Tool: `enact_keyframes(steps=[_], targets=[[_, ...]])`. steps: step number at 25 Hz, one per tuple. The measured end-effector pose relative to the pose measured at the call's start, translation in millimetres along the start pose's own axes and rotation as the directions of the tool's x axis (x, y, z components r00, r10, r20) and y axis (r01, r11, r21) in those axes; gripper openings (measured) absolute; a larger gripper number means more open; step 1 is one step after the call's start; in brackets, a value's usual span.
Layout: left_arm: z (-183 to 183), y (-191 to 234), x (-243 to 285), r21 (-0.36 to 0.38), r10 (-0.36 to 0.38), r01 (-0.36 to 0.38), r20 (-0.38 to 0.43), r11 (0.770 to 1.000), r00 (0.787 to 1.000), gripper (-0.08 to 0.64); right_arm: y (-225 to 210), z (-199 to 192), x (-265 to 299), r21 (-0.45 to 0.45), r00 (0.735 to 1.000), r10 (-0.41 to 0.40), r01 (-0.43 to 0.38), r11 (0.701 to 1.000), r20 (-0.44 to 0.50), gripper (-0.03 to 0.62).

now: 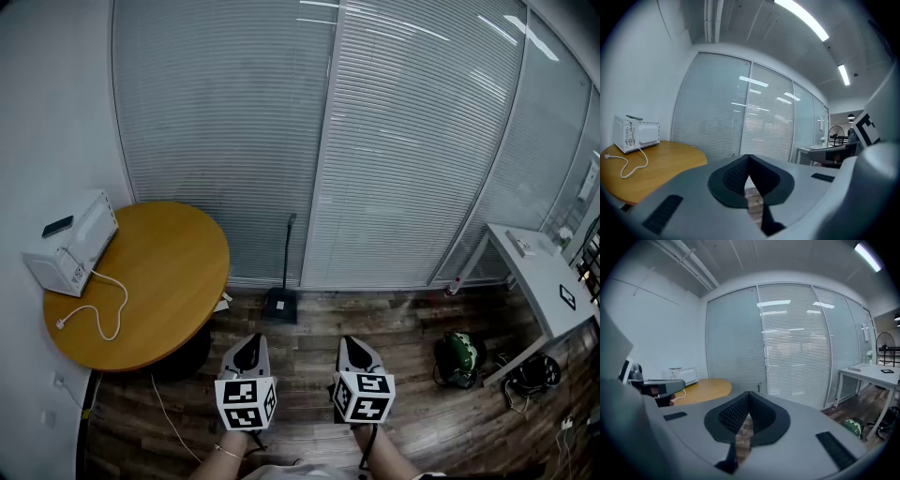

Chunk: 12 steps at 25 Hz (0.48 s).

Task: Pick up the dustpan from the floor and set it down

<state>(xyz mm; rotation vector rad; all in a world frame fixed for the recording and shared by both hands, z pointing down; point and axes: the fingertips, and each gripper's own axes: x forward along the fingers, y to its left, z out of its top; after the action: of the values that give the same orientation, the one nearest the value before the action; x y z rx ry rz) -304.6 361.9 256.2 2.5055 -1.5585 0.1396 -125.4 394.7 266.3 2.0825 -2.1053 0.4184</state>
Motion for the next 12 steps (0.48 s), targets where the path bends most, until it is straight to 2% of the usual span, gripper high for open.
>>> enact_keyframes(steps=[7, 12], targets=[[-3, -4, 3, -0.004, 0.016, -0.016, -0.006, 1.0, 1.0, 0.017, -10, -3, 3, 0.07, 1.0, 0.014, -0.015, 0.997, 0.013, 0.032], [-8, -8, 5, -0.001, 0.034, -0.034, -0.019, 0.999, 0.999, 0.017, -22, -7, 5, 0.08, 1.0, 0.006, -0.006, 0.997, 0.001, 0.032]])
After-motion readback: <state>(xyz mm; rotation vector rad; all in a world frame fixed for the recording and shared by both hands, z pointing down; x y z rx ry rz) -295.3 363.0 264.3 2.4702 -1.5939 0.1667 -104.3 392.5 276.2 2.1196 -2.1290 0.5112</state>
